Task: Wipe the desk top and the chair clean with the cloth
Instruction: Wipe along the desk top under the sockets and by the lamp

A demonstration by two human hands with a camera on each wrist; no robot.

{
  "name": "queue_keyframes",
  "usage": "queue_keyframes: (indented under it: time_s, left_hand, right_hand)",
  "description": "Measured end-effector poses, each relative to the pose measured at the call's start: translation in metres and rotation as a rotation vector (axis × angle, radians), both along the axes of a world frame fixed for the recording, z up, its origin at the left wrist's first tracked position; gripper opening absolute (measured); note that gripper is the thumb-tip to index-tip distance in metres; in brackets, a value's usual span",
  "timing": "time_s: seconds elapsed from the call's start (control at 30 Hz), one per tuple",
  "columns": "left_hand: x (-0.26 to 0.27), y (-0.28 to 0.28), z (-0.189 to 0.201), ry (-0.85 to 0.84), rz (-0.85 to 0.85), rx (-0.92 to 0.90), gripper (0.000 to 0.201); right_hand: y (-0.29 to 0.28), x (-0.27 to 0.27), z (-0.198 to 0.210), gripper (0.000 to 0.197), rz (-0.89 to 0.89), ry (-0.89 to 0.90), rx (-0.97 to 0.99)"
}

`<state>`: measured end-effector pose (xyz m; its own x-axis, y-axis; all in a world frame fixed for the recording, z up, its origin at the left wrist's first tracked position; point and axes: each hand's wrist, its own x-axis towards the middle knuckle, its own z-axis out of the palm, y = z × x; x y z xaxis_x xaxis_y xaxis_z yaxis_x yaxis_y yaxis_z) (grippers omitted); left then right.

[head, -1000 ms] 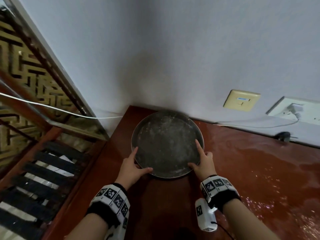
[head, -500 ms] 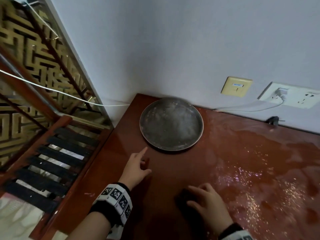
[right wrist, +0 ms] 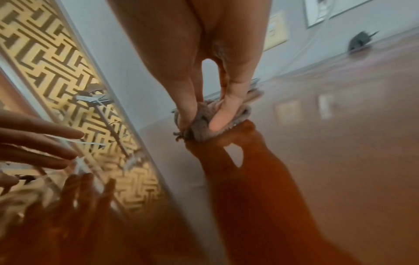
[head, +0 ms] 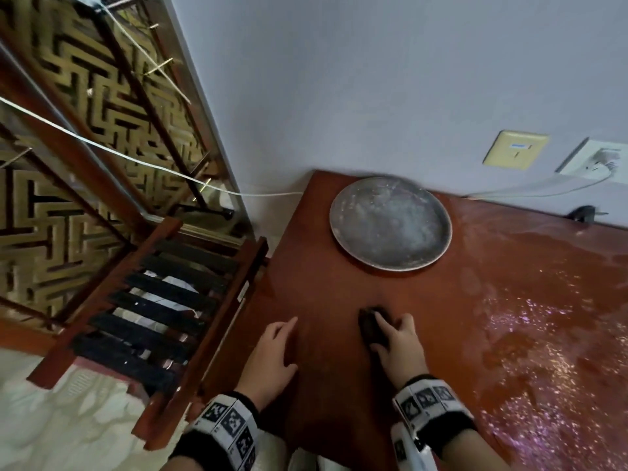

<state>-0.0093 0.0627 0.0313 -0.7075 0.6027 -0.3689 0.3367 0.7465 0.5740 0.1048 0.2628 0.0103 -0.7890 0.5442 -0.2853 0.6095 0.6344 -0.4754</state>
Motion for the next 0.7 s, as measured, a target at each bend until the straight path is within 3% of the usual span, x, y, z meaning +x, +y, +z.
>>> queue_keyframes:
  time_s: [0.17,0.3,0.37,0.43,0.5,0.57,0.6,0.63,0.7]
  left_hand:
    - [-0.021,-0.057,-0.004,0.0,0.136,0.009,0.086]
    - [-0.036,-0.083,-0.006,0.012,0.26,-0.012,0.081]
    - [-0.046,-0.09,-0.006,0.02,0.278,0.004,0.077]
    - [-0.054,-0.092,-0.005,0.003,0.265,0.043,0.074]
    - [-0.057,-0.092,-0.004,-0.013,0.261,0.061,0.073]
    - [-0.057,-0.09,-0.005,-0.014,0.25,0.078,0.072]
    - [-0.055,-0.089,-0.007,-0.015,0.238,0.084,0.071]
    - [-0.054,-0.089,-0.008,-0.021,0.227,0.084,0.071]
    - [-0.052,-0.087,-0.012,-0.034,0.205,0.082,0.071]
  right_hand:
    - [-0.089,-0.07,-0.004,0.06,0.238,0.008,0.007]
    - [-0.158,-0.062,0.001,0.065,0.726,-0.028,0.021]
    - [-0.154,-0.056,-0.001,0.063,0.849,0.013,0.082]
    - [-0.127,-0.062,-0.015,0.064,0.736,0.069,0.157]
    - [-0.087,-0.078,-0.027,0.067,0.392,0.151,0.237]
    - [-0.064,-0.092,-0.023,0.06,0.106,0.058,0.21]
    - [-0.066,-0.097,-0.021,0.058,0.046,-0.001,0.168]
    - [-0.076,-0.101,-0.017,0.058,0.045,0.016,0.146]
    - [-0.115,-0.093,-0.017,0.061,0.289,0.116,0.139]
